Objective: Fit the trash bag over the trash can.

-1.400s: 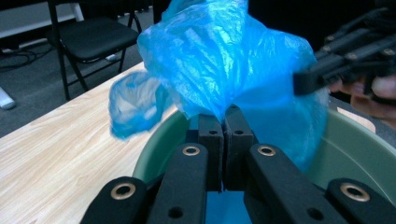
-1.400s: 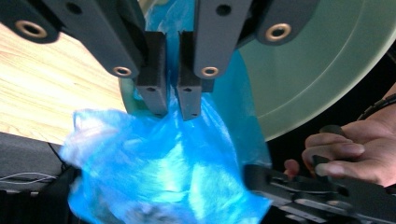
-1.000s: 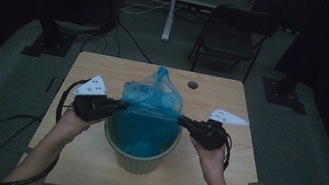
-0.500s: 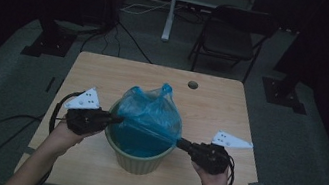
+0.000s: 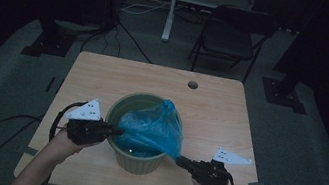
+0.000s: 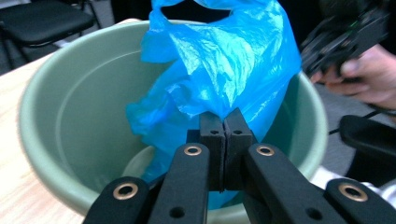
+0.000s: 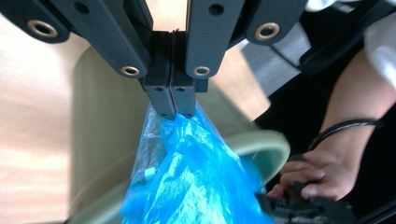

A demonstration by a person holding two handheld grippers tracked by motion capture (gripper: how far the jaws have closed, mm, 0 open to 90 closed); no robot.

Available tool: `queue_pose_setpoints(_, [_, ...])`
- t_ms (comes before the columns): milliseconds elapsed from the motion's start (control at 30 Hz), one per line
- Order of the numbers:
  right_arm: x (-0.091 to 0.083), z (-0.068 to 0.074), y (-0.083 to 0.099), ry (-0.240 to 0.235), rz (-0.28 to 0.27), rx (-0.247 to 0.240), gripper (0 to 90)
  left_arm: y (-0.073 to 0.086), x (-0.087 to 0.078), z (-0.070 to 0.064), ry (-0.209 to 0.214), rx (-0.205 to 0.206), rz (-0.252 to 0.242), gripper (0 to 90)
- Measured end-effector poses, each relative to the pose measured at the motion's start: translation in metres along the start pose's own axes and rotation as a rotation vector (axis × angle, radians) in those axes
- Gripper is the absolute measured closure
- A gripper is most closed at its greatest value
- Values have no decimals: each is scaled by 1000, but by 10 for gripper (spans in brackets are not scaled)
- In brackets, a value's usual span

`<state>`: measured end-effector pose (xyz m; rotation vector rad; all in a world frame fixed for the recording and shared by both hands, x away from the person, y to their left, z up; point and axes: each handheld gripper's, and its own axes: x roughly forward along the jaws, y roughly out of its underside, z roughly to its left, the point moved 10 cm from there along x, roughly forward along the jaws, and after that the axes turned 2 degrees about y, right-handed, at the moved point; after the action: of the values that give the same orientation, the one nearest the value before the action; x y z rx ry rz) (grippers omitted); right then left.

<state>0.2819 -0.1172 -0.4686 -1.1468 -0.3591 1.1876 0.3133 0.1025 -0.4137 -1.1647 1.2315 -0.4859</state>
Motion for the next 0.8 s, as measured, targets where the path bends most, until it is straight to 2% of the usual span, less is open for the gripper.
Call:
queue_pose_setpoints(133, [5, -5, 15, 4, 37, 19, 877, 1, 3, -6, 21, 18, 11, 900])
queue_pose_setpoints(167, [6, -9, 18, 2, 41, 46, 876, 1, 3, -8, 31, 23, 10, 899])
queue_pose_setpoints(267, [6, -20, 20, 46, 49, 47, 895, 2, 5, -11, 29, 34, 16, 899])
queue_pose_setpoints(300, [6, -20, 20, 46, 49, 47, 895, 2, 5, -11, 29, 34, 16, 897])
queue_pose_setpoints(333, [8, -22, 23, 53, 68, 45, 895, 1, 4, -9, 27, 22, 6, 897])
queue_pose_setpoints(367, [10, -30, 29, 109, 102, 32, 891, 0, 3, -8, 33, 13, -6, 888])
queue_pose_setpoints(433, [8, -39, 32, 111, 100, 74, 892, -1, -1, -7, 48, -5, -25, 884])
queue_pose_setpoints(467, [6, -44, 30, 137, 91, 76, 894, 0, -2, -7, 52, -7, -26, 885])
queue_pose_setpoints(567, [-6, -57, 5, 182, 24, 71, 895, 0, -1, -7, 46, -1, -16, 887])
queue_pose_setpoints(633, [-14, -60, -22, 215, -29, 33, 884, 1, 1, -8, 48, 3, -7, 888])
queue_pose_setpoints(667, [-14, -60, -22, 215, -29, 33, 884, 1, 1, -8, 48, 3, -7, 888])
queue_pose_setpoints(700, [-18, -61, -37, 228, -61, 24, 876, 1, 3, -10, 55, 10, -2, 888])
queue_pose_setpoints(733, [-22, -60, -62, 237, -102, -4, 825, 2, 4, -10, 56, 12, 1, 888])
queue_pose_setpoints(800, [-22, -57, -88, 238, -136, -34, 796, 2, 5, -12, 68, 17, 1, 888])
